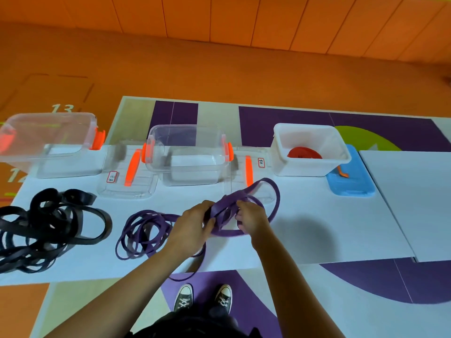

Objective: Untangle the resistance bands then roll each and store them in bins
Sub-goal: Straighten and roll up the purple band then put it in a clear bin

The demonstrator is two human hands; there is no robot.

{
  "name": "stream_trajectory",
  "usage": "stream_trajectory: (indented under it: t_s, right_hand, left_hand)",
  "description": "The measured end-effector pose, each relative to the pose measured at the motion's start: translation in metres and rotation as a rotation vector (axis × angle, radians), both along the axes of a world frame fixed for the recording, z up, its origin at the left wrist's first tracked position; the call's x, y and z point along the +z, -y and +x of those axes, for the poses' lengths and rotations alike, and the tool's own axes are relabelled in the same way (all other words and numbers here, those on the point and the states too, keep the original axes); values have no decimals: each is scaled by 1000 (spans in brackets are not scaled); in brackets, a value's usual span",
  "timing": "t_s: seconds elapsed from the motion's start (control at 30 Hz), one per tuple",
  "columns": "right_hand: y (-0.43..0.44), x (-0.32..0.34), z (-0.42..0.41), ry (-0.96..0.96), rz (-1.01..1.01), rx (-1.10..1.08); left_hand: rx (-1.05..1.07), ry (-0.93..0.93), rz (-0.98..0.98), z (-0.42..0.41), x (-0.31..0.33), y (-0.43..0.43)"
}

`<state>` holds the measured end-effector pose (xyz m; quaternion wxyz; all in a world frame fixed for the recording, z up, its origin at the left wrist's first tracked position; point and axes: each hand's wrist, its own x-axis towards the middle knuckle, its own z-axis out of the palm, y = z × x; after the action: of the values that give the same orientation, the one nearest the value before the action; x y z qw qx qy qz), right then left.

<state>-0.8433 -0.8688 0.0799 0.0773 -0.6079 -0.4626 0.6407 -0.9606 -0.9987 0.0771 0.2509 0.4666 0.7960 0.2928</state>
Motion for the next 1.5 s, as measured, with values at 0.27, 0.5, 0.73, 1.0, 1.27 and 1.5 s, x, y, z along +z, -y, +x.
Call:
stream_trajectory:
  t_s: [0.27,0.5,0.73,1.0,1.27,1.5]
  right_hand:
    - [-1,9,10,242,355,202]
    - [-5,-12,8,185,449,439]
    - [1,-10,8,177,527,203]
    - [-6,-5,12,124,772,224]
    - [-9,63,-7,-419,623,181]
    - [15,94,-18,-542,381,511]
  left_hand:
    - [55,154,179,-9,23,11]
    - [146,449,289,-11,80,-3]
    - [140,649,374,-10,105,1]
    - [79,511,337,-25,120,13]
    - [84,506,460,-25,149,4]
    - [283,493,508,-29,144,2]
